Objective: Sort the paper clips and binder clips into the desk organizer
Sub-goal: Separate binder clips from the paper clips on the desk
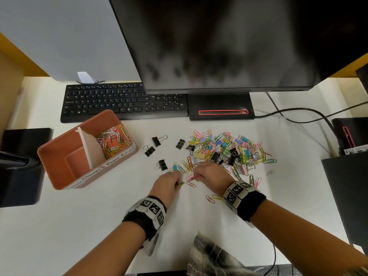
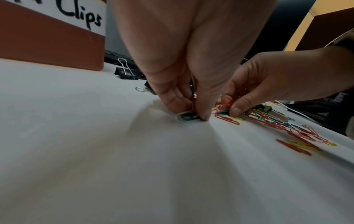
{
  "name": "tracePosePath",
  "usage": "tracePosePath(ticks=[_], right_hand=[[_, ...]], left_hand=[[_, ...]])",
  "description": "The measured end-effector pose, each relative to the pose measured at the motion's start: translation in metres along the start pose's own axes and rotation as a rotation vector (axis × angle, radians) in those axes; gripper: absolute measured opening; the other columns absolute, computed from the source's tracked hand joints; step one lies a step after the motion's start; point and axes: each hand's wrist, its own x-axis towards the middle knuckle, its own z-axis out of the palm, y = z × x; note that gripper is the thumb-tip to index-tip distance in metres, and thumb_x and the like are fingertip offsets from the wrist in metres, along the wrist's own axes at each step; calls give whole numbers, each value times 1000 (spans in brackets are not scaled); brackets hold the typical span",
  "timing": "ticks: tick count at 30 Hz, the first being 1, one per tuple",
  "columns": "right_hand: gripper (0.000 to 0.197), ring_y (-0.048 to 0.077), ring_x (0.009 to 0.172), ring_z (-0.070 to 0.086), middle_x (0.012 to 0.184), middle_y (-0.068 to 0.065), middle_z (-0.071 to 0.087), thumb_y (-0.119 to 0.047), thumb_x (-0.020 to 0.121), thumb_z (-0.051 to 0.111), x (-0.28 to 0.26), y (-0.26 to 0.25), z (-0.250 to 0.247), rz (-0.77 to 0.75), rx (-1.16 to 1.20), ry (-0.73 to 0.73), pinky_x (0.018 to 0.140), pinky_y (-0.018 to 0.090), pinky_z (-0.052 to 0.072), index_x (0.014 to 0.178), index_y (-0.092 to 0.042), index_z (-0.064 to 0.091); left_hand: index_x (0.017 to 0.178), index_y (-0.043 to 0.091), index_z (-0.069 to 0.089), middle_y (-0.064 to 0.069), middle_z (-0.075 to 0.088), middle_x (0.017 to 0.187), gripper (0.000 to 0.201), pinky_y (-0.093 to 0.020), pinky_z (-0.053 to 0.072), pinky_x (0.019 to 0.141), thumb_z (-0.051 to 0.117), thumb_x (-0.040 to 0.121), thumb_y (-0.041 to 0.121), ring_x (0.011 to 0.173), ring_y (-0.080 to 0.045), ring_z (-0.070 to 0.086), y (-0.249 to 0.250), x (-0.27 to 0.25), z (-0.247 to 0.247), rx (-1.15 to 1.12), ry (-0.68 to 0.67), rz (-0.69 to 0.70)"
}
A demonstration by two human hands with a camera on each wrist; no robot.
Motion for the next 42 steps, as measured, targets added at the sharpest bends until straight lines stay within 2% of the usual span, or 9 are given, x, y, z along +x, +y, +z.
tracePosePath(ticks=[9,13,16,20,24,28,32,37,42], right_hand=[[21,22,96,58,99,6,65,-24,93,50,-4,-1,1,-8,28,9,85,39,48,99,-13,67],[18,17,80,58,87,5,66,-23,91,55,-2,-23,-21,-66,135,123,75,32,49,92,-11,69],[16,12,74,54,82,1,64,-23,90,57,13,-65,-47,-156,165,196,70,25,43,90,-14,70],[12,15,73,56,82,4,63,-24,87,62,60,-135,-71,-226,247,310,69,25,44,89,-16,71],[15,22,84,61,91,8,68,-22,85,63,122,-180,-71,-136,204,266,77,30,47,95,-14,70],[40,19,96,63,108,7,67,-28,83,67,126,-190,-72,-106,336,205,89,33,51,120,-13,59],[25,-3,76,53,94,-10,58,-28,89,59,79,-144,-76,-156,339,359,72,14,45,112,-21,62],[14,0,67,46,75,-14,48,-25,84,66,20,-55,-41,158,291,139,70,24,42,91,-32,56],[55,19,114,49,126,3,47,-37,79,70,13,-32,-9,250,109,63,99,36,44,126,-19,48]], left_hand=[[85,9,61,-8,63,86,9,-27,44,76,55,83,3,81,-20,57,-5,1,-4,0,-24,35],[78,15,71,9,65,73,13,-5,42,67,71,75,3,69,4,59,-7,-10,-29,-200,111,-23],[76,20,69,-6,68,74,15,-20,49,65,73,75,6,65,-14,60,-3,-23,-74,-333,250,-68],[70,25,64,4,66,70,20,-12,48,56,73,75,8,58,-3,56,-17,-30,-146,-402,526,-127],[73,21,66,5,70,76,12,-27,54,73,75,74,13,69,-8,63,-50,-18,-181,-390,663,-334],[104,18,65,1,67,107,27,-35,50,94,72,78,23,96,-14,63,-58,-15,-183,-212,568,-360],[97,18,67,7,62,94,18,-15,48,76,66,81,10,81,-7,61,-34,-29,-154,-143,527,-63],[99,20,62,6,57,90,21,-16,44,69,69,80,21,75,-4,55,-35,-26,-74,-163,216,-78],[101,16,60,2,49,97,26,-19,38,80,70,79,25,85,-13,50,-45,-3,-29,-80,179,-221]])
